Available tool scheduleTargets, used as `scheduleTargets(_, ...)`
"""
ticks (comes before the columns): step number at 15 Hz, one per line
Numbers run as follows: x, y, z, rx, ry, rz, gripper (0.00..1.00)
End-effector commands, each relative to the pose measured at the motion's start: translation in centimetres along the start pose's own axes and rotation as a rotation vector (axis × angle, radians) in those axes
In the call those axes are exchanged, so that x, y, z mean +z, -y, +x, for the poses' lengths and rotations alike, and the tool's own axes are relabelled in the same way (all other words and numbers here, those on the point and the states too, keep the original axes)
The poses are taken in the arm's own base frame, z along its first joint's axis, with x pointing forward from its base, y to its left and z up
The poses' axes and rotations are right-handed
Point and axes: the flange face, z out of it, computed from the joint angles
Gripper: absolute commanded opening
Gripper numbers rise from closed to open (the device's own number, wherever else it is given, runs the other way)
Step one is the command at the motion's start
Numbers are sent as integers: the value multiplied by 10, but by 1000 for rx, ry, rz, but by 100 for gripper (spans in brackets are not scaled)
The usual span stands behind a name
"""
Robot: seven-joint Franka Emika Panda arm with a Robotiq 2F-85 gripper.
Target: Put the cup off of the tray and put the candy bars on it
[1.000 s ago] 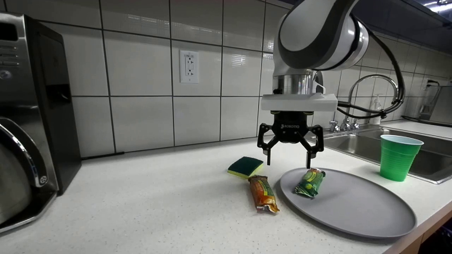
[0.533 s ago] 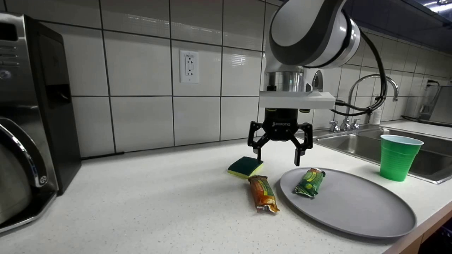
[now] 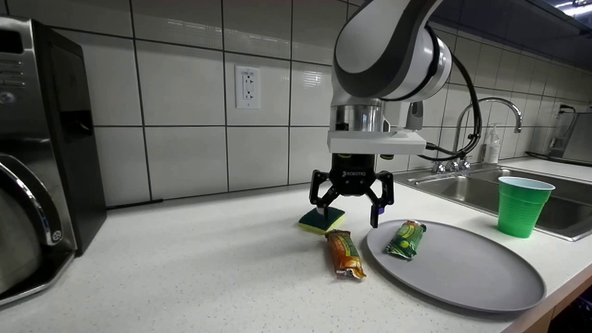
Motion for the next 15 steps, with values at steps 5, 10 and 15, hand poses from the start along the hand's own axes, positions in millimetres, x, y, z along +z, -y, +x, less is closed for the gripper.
scheduleTargets(5,12,23,7,-43,22,13,100)
scheduleTargets(10,19,26,10,-51,34,14,100)
scheduleTargets(15,23,30,14,-70,48,25,100)
